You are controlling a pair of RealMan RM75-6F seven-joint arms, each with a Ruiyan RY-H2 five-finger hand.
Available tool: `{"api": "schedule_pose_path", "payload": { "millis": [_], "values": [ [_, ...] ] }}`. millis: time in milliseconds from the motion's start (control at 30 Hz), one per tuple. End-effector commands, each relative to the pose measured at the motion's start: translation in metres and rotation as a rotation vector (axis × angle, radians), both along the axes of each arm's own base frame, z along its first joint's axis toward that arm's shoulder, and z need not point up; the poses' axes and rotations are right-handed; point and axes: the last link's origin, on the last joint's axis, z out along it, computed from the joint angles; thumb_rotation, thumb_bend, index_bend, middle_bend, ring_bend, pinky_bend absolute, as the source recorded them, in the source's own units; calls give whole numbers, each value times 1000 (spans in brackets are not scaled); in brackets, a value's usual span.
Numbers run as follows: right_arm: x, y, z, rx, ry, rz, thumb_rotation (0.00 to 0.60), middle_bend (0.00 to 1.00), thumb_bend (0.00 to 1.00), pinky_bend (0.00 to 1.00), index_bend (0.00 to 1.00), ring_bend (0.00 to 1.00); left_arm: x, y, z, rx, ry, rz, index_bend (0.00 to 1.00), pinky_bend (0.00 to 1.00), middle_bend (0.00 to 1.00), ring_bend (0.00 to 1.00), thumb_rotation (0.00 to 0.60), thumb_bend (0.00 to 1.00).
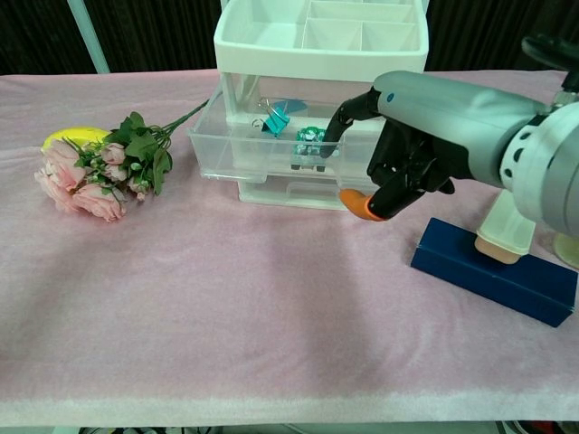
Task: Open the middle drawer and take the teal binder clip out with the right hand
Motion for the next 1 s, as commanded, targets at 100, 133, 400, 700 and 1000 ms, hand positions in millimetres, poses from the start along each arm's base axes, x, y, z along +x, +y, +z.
{"api": "schedule_pose_path", "payload": {
  "millis": [100, 133, 400, 700, 1000],
  "values": [
    [-1, 3, 0, 11, 3, 3, 600, 965, 359, 766, 333, 960, 0, 0, 0, -2, -2, 3, 0, 0, 0, 0, 600, 0],
    [-1, 4, 0, 11, 2, 3, 600, 965, 359, 766, 333, 959, 0, 0, 0, -2, 0, 4, 0, 0, 0, 0, 600, 0],
    [5, 9, 3, 16, -24, 27, 600, 964, 359, 766, 97, 958, 0, 0, 0, -2, -5, 7, 0, 0, 0, 0, 600, 0],
    [20, 14, 9, -10, -57, 110, 600, 963, 274, 766, 72, 955, 0, -1, 1, -5, -9, 8, 0, 0, 0, 0, 600, 0],
    [36, -7, 33, -146, 129, 323, 600, 966, 232, 785, 97, 959, 0, -1, 2, -4, -10, 7, 0, 0, 0, 0, 600, 0]
  ]
}}
